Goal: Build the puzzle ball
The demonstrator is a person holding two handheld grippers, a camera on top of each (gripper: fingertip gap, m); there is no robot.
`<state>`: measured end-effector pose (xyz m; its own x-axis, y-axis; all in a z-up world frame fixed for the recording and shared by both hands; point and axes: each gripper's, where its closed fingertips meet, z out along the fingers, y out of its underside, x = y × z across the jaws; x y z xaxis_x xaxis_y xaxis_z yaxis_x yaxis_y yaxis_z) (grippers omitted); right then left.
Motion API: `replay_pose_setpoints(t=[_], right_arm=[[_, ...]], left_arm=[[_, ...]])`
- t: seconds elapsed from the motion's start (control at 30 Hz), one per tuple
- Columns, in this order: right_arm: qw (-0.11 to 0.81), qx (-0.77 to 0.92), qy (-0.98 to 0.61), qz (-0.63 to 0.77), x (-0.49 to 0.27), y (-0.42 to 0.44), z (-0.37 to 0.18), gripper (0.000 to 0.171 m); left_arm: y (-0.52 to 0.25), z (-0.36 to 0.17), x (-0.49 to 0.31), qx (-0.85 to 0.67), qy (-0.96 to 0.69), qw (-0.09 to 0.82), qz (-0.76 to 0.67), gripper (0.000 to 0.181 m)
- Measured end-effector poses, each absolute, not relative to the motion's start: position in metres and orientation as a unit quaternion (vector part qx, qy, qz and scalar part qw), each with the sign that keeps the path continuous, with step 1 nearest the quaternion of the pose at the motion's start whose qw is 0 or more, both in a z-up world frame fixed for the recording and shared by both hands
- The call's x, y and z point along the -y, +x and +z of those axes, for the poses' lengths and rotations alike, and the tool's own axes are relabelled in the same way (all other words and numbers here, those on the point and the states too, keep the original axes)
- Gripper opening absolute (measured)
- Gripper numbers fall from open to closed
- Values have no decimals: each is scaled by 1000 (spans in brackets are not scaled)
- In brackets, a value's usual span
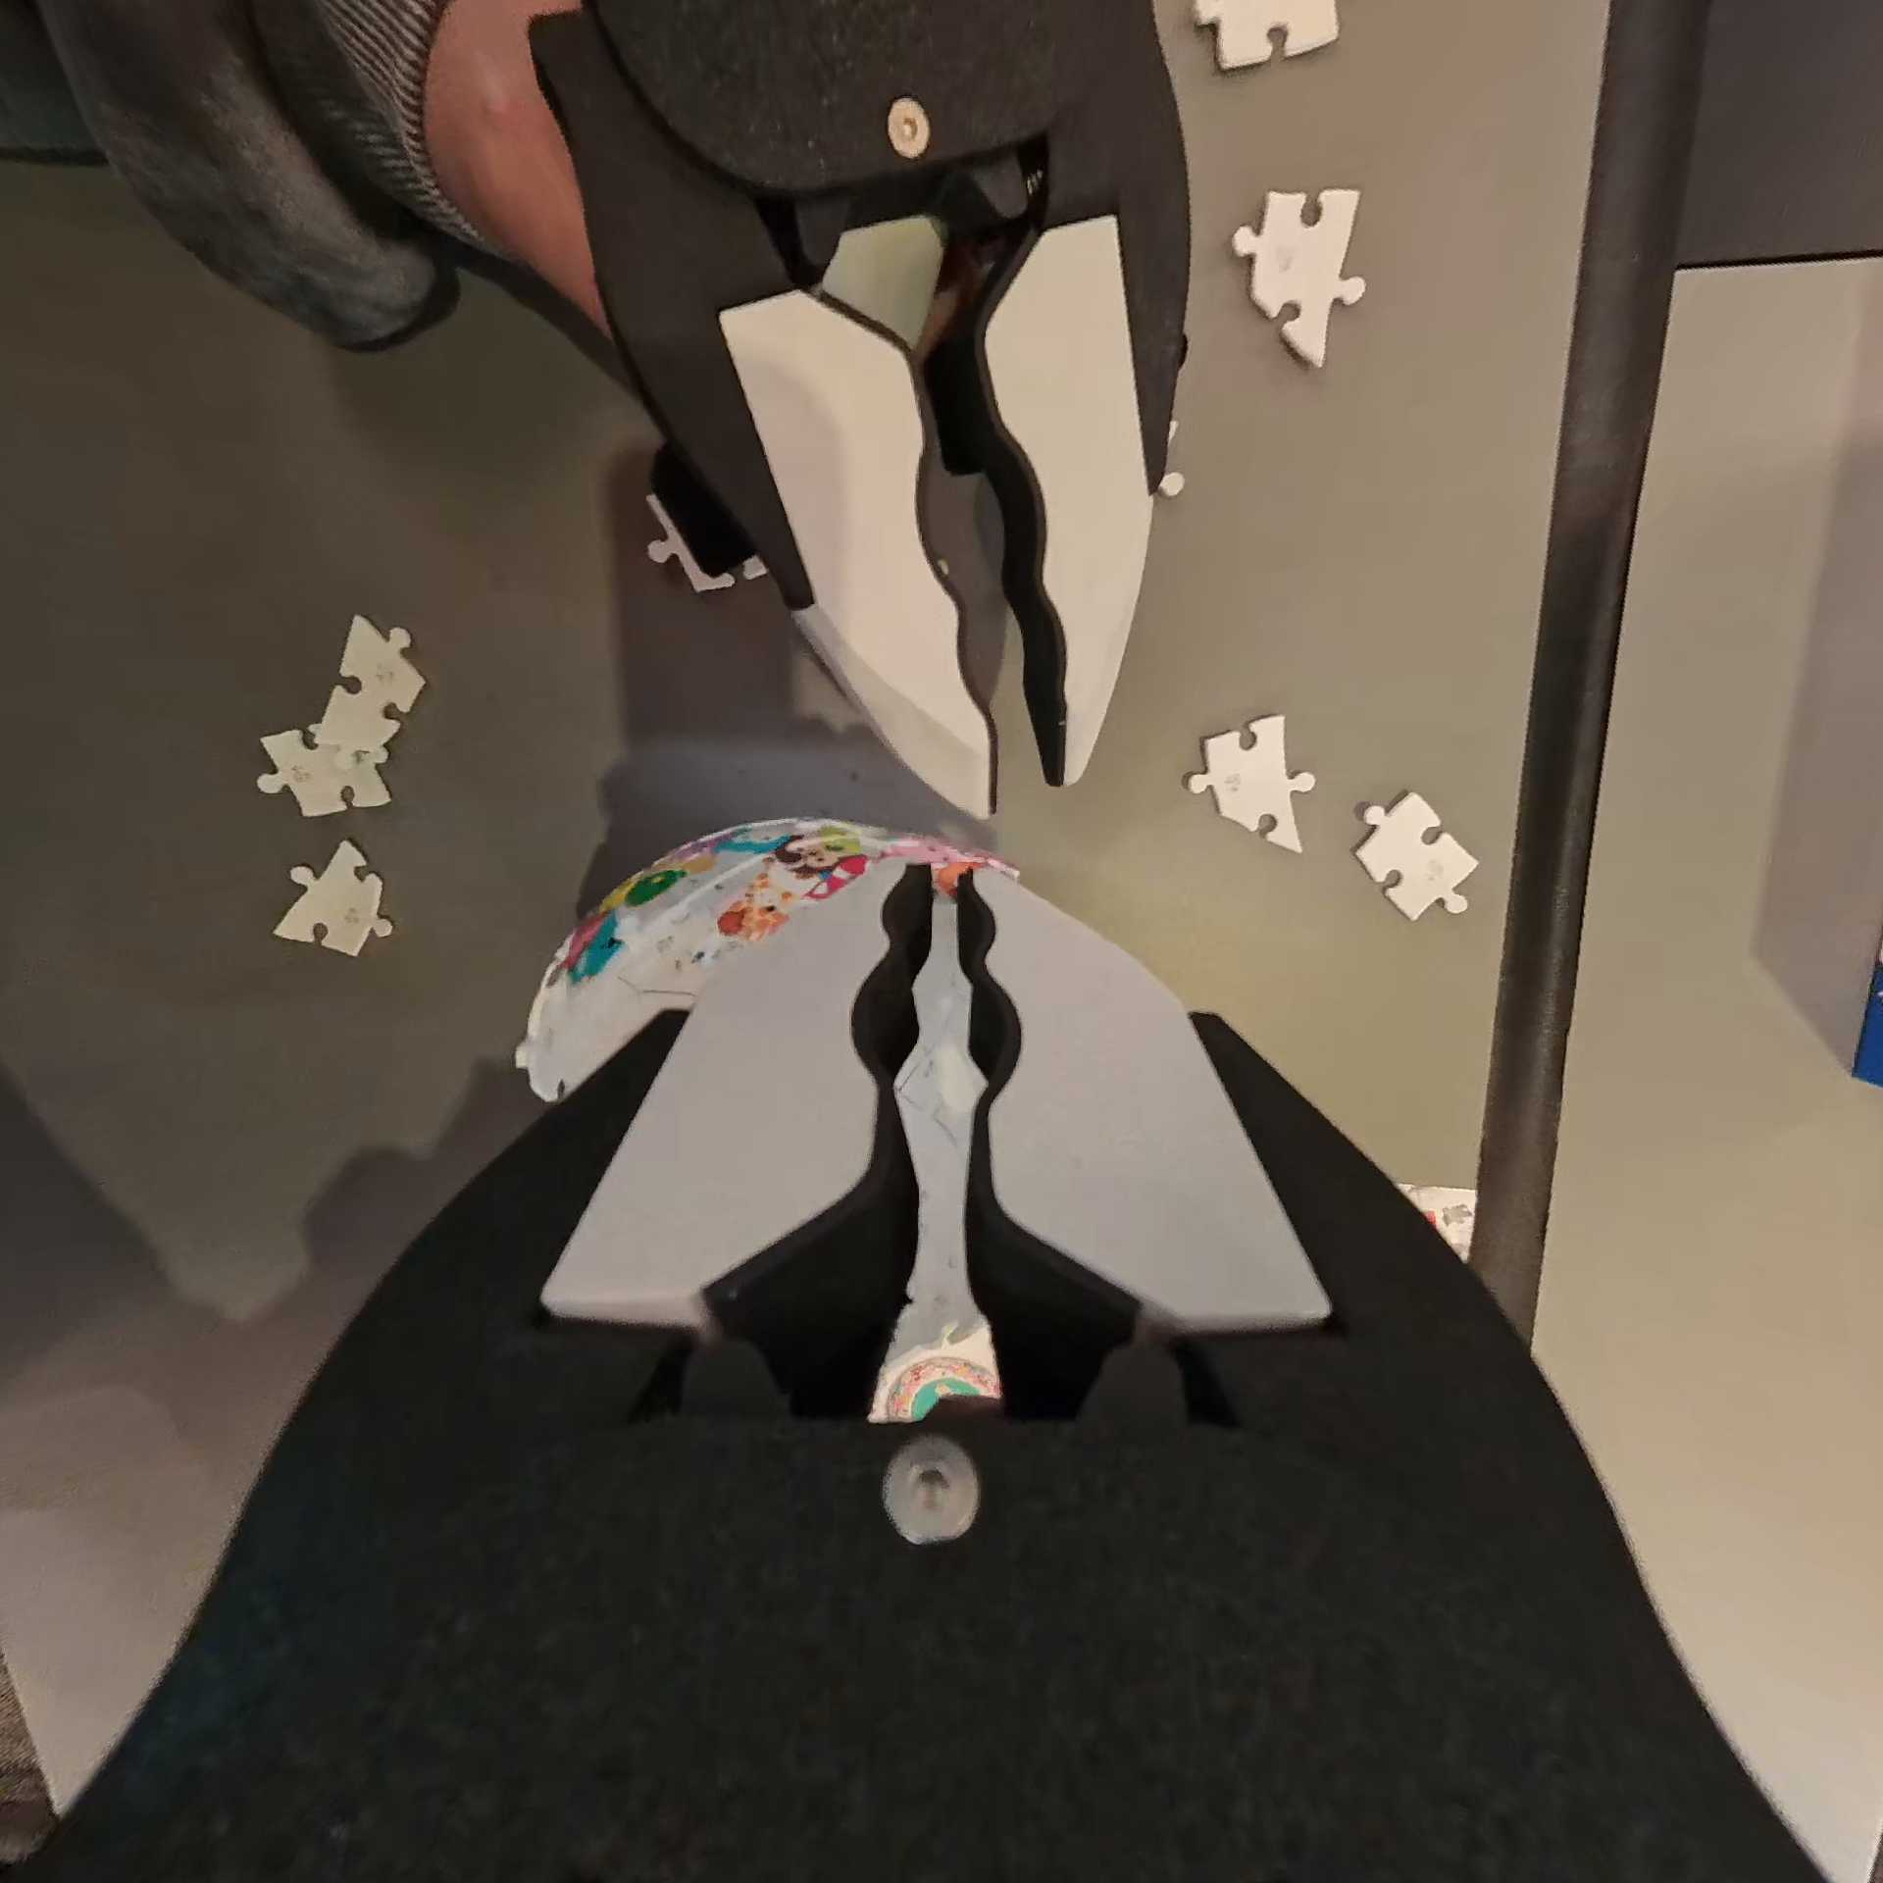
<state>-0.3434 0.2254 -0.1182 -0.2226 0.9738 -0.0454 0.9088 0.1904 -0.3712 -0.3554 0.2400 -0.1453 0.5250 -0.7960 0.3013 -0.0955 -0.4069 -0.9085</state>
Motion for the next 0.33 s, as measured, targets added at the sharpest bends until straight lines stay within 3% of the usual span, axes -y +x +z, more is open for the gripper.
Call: replay_pose_setpoints(t=[0.33], right_arm=[[84,766,-607,196,-224,-344,-118,5]], left_arm=[[-351,-146,-238,-310,-742,453,-384,16]])
